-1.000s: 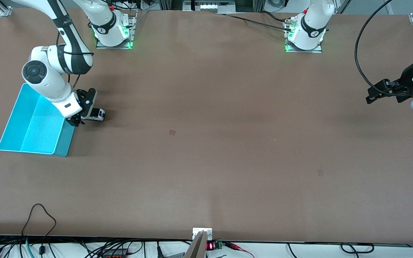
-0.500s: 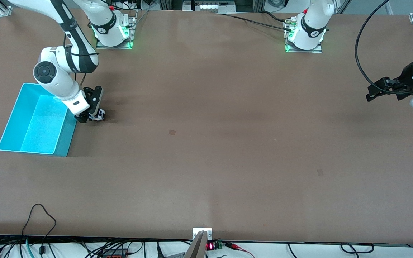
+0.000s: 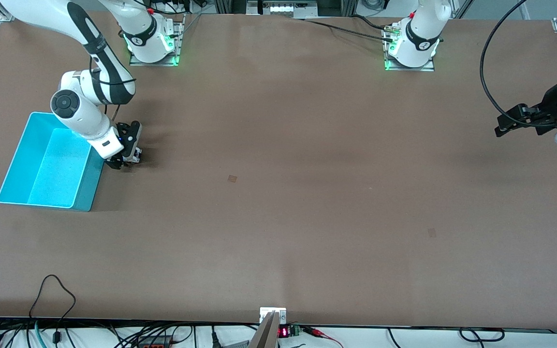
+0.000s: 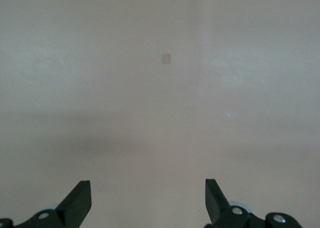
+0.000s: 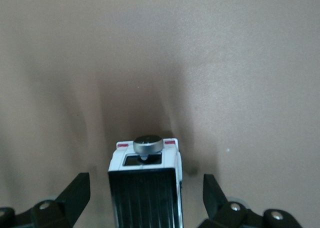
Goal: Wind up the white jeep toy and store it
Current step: 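Lift the jeep with the right gripper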
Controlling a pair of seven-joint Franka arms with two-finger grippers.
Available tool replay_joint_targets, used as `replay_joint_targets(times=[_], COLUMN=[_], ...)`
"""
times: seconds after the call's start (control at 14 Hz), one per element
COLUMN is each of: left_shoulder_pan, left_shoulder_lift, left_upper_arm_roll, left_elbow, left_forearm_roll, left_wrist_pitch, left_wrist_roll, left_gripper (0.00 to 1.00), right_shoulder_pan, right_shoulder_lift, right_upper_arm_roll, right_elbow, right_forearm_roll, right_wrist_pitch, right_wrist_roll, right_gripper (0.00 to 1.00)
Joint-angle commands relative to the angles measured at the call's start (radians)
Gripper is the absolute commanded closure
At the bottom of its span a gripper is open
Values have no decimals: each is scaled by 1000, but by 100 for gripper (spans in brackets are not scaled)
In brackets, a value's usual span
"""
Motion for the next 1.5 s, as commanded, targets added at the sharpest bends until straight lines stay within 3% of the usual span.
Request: replay_joint_targets(times=[0.0,0.07,0.14,0.21,0.43,0.64,0.86,1.07,1.43], left_shoulder_pan=[3,3,3,3,5,5,8,16,16], left_shoulder_lift=[-25,-25,-25,-25,-24,-24,-24,-22,-21], left_upper_arm_roll=[-4,-4,-4,-4,-2,-2,-1,1,1], left_elbow=[-21,-21,-21,-21,-21,-21,-21,-21,-18], left_forearm_roll=[-14,-14,-14,-14,-14,-16,-17,-17,-16], left_wrist_pitch=[6,5,5,5,5,6,8,8,8], left_wrist_roll=[6,6,6,6,6,6,6,6,6], left_gripper=[0,0,0,0,0,0,0,0,0], right_shoulder_pan=[-26,-26,-26,-26,-23,-20,-12,-7,-9], right_shoulder_lift=[11,11,9,9,0,-41,-96,-168,-230], right_upper_arm_roll=[18,18,18,18,20,33,84,93,90], right_elbow=[0,0,0,0,0,4,32,38,223], right_forearm_roll=[-17,-17,-15,-15,-15,-9,-4,-1,5], right_wrist_pitch=[24,24,24,22,16,14,11,-18,-318], right_wrist_roll=[-18,-21,-21,-17,-5,64,268,483,764], right_gripper=[28,56,71,82,98,100,100,100,100])
